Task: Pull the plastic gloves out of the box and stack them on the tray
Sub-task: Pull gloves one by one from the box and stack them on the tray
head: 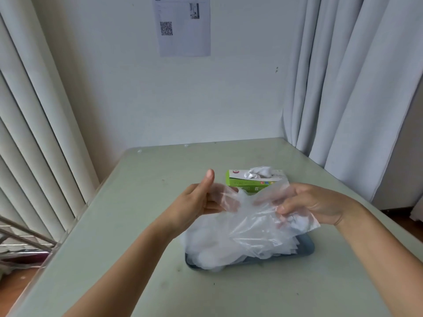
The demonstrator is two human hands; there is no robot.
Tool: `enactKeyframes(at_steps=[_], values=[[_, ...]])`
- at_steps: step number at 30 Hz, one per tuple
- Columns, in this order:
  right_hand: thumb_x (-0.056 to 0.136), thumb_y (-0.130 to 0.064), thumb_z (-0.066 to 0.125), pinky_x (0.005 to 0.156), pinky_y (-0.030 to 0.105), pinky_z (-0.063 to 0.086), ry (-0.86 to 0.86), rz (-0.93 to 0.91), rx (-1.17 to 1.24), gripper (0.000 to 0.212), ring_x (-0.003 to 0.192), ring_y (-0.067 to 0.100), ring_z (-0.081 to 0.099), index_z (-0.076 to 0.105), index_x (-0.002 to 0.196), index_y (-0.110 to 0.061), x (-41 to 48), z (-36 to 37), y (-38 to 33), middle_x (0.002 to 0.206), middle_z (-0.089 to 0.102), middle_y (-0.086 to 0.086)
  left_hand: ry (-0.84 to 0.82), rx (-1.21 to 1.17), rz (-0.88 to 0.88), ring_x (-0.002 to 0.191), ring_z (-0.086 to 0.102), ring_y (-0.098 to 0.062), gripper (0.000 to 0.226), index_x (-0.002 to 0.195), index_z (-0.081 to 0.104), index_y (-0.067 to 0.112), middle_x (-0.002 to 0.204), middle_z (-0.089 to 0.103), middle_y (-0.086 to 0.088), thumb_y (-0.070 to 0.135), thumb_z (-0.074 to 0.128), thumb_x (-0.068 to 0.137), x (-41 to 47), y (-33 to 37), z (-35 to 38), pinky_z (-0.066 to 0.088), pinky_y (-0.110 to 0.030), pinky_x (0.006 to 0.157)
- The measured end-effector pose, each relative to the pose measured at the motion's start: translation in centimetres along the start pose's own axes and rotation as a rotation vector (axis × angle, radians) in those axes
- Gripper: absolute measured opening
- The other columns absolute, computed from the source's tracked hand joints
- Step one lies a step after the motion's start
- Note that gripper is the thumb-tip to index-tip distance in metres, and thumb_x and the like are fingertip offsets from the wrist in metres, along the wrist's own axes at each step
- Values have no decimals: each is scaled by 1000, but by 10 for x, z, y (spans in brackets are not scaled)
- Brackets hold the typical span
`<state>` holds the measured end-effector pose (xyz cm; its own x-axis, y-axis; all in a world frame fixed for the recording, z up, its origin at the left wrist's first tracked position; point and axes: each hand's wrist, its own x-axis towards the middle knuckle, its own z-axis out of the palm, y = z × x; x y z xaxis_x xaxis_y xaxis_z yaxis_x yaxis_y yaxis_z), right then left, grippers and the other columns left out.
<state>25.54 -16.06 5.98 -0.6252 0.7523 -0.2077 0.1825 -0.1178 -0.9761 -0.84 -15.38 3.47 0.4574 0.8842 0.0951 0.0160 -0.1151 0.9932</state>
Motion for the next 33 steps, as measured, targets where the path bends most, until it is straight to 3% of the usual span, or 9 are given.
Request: enactKeyframes(at_steps=[2, 5, 7, 12, 18, 22, 25, 29, 33], values=[[67, -6, 66, 72, 31, 55, 19, -4, 100, 46, 74, 18, 60, 69, 113, -2, 3, -1, -1, 79, 56, 8, -34, 41, 15, 105, 66, -27, 69, 111, 67, 5, 104, 72, -15, 65, 42, 86, -4, -1, -1, 49, -32, 97], [68, -12, 71, 93, 41, 46, 39, -38, 159, 54, 108, 35, 51, 64, 120, 0, 8, -5, -2, 117, 54, 25, -18, 186, 48, 99, 68, -21, 40, 97, 72, 3, 98, 74, -8, 40, 70, 83, -7, 3, -2, 46, -32, 98], [69, -13, 77, 96, 39, 46, 43, -43, 198, 54, 115, 35, 49, 64, 119, 1, 9, -4, -5, 124, 55, 27, 35, 224, 76, 94, 69, -17, 33, 93, 71, 0, 94, 75, -6, 30, 68, 80, -8, 9, -1, 46, -30, 94], [85, -7, 52, 56, 22, 52, 153, -58, 214, 32, 62, 12, 63, 61, 105, 16, 11, 7, -12, 65, 64, 7, 73, 263, 172, 62, 67, -24, 27, 84, 56, 2, 63, 68, -12, 29, 57, 86, -8, 40, -11, 51, -34, 82], [94, -13, 50, 49, 22, 53, 199, 14, 167, 28, 57, 12, 62, 70, 76, -3, 14, 19, -9, 65, 64, 6, 91, 514, -112, 29, 33, -7, 19, 86, 63, 9, 40, 38, -4, 26, 57, 95, 9, 51, -30, 32, -14, 37], [95, -13, 54, 50, 24, 54, 326, 87, 18, 19, 55, 20, 64, 66, 90, 1, 17, 22, 13, 66, 63, 14, 74, 710, -159, 31, 39, -6, 17, 85, 64, 14, 40, 48, 9, 30, 62, 92, 33, 29, -38, 31, -13, 37], [96, -9, 53, 50, 22, 51, 459, 132, -173, 20, 52, 19, 63, 62, 79, -4, 24, 24, 33, 63, 63, 12, 84, 862, -120, 34, 43, -5, 18, 80, 61, 17, 51, 52, 7, 31, 64, 90, 51, 0, -39, 35, -15, 39], [94, -9, 52, 49, 22, 48, 557, 222, -368, 21, 47, 17, 61, 58, 75, -5, 39, 18, 59, 54, 61, 5, 46, 1046, -87, 62, 58, -19, 20, 77, 58, 22, 70, 61, -1, 38, 65, 88, 69, -36, -37, 44, -24, 55], [94, -13, 52, 43, 15, 41, 608, 273, -469, 22, 40, 9, 59, 60, 76, -3, 45, 13, 67, 44, 59, -2, 76, 1121, -82, 62, 53, -15, 24, 80, 59, 21, 64, 54, 8, 43, 65, 86, 85, -47, -34, 39, -27, 56]])
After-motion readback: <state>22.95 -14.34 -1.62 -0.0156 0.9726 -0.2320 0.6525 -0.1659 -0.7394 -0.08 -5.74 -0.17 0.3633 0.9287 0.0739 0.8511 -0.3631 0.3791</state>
